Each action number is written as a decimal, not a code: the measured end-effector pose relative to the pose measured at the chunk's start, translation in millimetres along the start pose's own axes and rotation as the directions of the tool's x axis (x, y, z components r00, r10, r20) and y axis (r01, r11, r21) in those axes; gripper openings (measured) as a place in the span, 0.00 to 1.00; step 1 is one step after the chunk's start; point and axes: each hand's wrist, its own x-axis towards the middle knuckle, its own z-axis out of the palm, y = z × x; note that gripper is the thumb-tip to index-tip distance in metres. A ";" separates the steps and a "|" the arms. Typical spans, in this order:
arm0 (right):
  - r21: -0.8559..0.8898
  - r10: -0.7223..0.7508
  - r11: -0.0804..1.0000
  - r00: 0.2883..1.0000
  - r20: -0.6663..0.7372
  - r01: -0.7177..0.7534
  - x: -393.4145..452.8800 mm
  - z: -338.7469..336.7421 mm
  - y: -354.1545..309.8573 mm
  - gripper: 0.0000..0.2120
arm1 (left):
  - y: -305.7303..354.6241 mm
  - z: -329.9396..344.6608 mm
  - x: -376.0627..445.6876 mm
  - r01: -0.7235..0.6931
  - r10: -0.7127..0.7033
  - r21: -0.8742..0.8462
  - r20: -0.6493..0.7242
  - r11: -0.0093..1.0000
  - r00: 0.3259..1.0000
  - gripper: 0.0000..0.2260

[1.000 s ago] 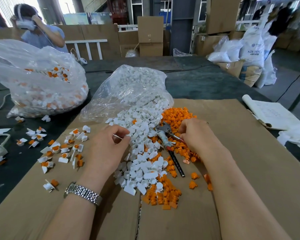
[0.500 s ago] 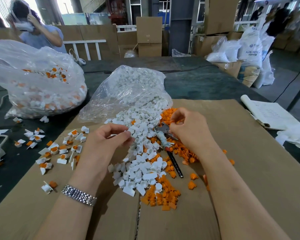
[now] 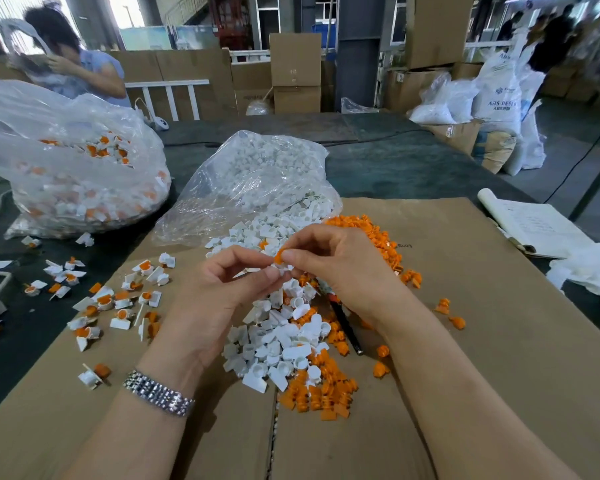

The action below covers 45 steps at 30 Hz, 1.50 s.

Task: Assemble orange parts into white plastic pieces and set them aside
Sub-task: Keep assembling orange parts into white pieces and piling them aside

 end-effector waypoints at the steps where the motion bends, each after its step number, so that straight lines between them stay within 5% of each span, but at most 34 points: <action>1: -0.008 -0.009 1.000 1.000 -0.004 0.009 0.1 0.7 0.3 0.04 | -0.1 1.6 -1.3 -0.019 0.019 0.031 0.001 0.999 1.000 0.11; 6: -0.092 -0.036 0.995 0.999 0.008 0.037 0.5 -0.6 0.6 0.03 | 1.9 4.4 -3.4 -0.034 0.037 0.046 -0.068 0.998 0.997 0.10; 11: -0.150 -0.055 0.987 0.998 0.014 0.057 -0.1 2.1 1.8 0.02 | 1.2 3.9 -6.1 -0.075 0.096 0.241 -0.073 0.968 0.993 0.08; 17: -0.156 -0.102 0.982 0.995 0.016 0.103 0.9 0.0 2.8 0.01 | 3.3 2.1 -0.8 0.069 -0.079 -0.167 -0.054 0.984 0.995 0.07; 22: -0.204 -0.137 0.968 0.989 0.064 0.147 0.2 -1.5 1.3 0.02 | 8.6 -1.4 -1.0 0.227 -0.225 -0.139 0.030 0.964 0.974 0.08; 29: -0.207 -0.070 0.976 0.998 -0.001 0.068 -0.5 3.3 1.2 0.05 | 2.8 -0.4 -0.2 0.008 -0.008 0.014 -0.061 1.000 0.998 0.12; 34: -0.201 -0.124 0.971 0.992 0.031 0.128 -1.7 0.4 -0.3 0.04 | 3.7 -2.1 2.4 0.046 -0.049 -0.162 -0.009 0.986 0.999 0.10; 39: -0.265 -0.154 0.952 0.988 0.027 0.155 -1.6 0.9 0.7 0.03 | 6.1 -1.8 0.4 0.121 -0.119 -0.107 0.025 0.987 0.993 0.10; 45: -0.214 -0.065 0.975 0.998 -0.002 0.063 -1.4 4.2 2.7 0.04 | 5.4 -0.2 -1.1 -0.004 0.004 0.029 -0.012 1.000 1.000 0.11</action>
